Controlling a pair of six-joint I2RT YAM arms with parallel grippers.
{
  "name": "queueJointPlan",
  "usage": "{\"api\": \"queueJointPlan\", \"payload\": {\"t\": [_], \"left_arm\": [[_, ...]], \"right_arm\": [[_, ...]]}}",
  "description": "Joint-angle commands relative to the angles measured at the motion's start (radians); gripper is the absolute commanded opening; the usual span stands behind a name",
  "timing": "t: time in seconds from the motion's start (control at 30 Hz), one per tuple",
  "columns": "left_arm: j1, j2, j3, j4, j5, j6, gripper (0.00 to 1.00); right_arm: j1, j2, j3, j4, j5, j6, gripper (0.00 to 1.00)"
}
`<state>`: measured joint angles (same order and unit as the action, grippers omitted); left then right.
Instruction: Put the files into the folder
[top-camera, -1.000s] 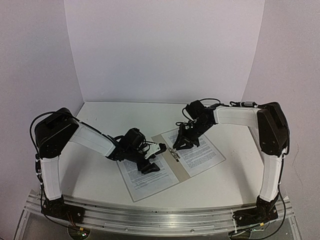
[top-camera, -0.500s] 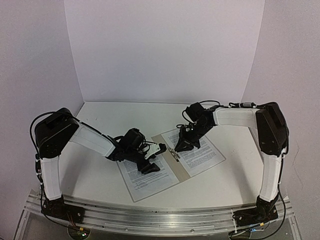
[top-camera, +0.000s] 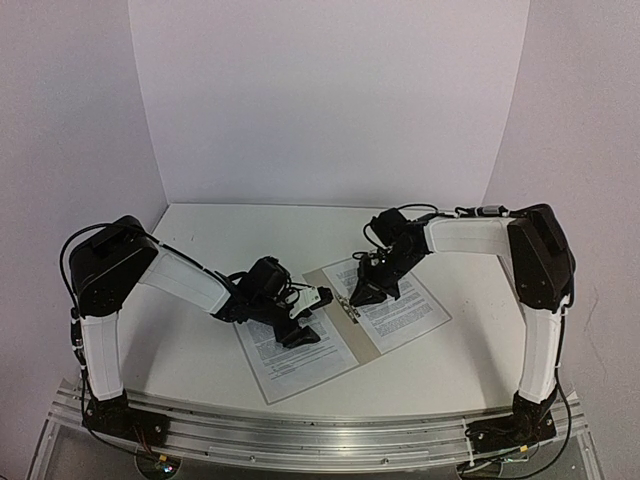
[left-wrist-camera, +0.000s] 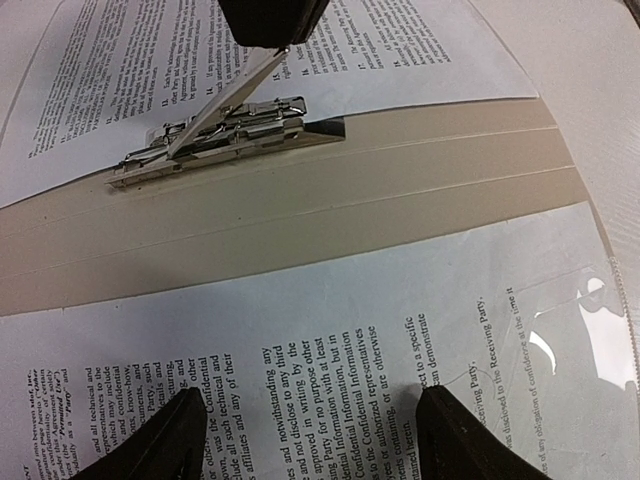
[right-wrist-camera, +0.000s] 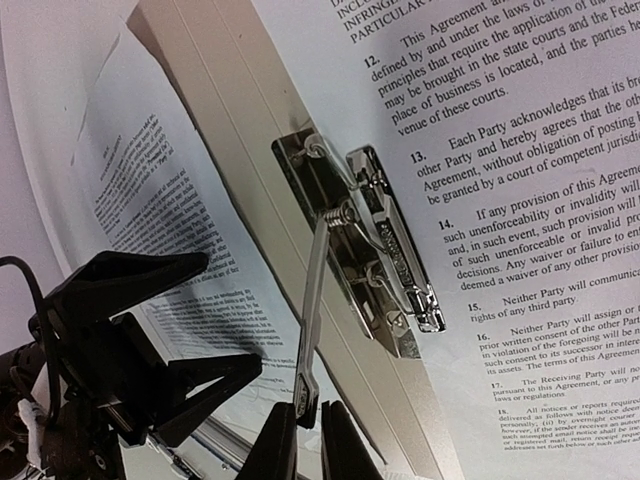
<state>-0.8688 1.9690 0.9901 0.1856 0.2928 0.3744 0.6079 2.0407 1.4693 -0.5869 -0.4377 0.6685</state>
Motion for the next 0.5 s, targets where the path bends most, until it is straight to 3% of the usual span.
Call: {"api": "queueJointPlan", "payload": {"t": [0.0, 0.47], "left_arm": [[0.006, 0.022, -0.028, -0.046, -0.006, 0.023, 0.72], [0.013, 0.024, -0.026, -0.047, -0.001, 0.02, 0.71]], "right_arm": [[0.006, 0.009, -0.048, 0.011, 0.016, -0.001, 0.06], [0.006, 0.0, -0.142, 0.021, 0.093, -0.037, 0.02]]}}
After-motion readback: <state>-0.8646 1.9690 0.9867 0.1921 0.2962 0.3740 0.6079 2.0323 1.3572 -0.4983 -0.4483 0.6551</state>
